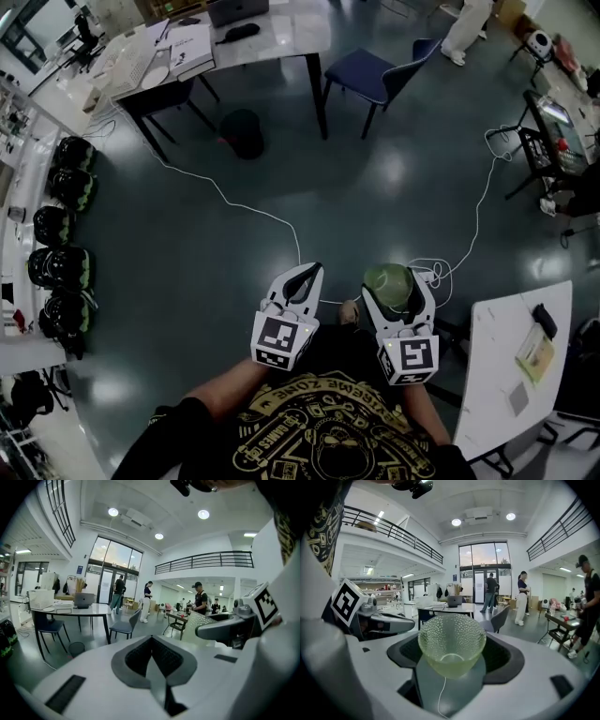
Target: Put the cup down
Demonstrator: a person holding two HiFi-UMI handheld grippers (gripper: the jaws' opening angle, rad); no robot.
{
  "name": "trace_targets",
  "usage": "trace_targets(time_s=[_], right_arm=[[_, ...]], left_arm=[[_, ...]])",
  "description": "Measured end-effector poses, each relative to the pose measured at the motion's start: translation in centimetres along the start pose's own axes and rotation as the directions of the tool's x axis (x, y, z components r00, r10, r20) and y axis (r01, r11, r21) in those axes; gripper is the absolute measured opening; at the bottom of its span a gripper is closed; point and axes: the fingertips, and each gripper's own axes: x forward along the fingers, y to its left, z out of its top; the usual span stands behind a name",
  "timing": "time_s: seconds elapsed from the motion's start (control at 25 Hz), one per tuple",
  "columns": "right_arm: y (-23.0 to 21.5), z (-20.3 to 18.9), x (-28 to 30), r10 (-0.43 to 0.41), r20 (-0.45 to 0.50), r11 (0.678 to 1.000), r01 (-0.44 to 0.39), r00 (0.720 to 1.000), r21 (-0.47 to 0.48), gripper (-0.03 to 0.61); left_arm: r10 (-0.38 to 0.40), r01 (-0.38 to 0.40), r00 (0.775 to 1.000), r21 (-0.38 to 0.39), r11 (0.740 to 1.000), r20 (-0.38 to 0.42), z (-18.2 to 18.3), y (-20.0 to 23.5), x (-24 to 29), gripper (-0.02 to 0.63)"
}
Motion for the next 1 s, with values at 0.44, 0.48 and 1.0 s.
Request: trace_targets(time_s=[0.44,0.48,1.0], right_arm=[[-1.5,-0.1,-3.2,-0.233,-0.024,0.972,0.234,0.972,0.034,0.382],[-1.5,0.0,-3.6,-0.253,-0.024,0.967,0.253,0.967,0.035,0.382],[-3.0,-2.4,-8.5,-0.414,-0.041,0.906,0.416,0.909,0.077,0.382]], left_arm=[[-0.202,0.202,0.979,0.030,0.979,-0.001,-0.1,-2.1,1.6,0.008],[-0.217,0.217,0.976,0.033,0.976,-0.002,-0.2,-2.3,1.6,0.008],[-0.380,0.383,0.923,0.062,0.922,-0.052,-1.6,-6.2,2.6,0.008]])
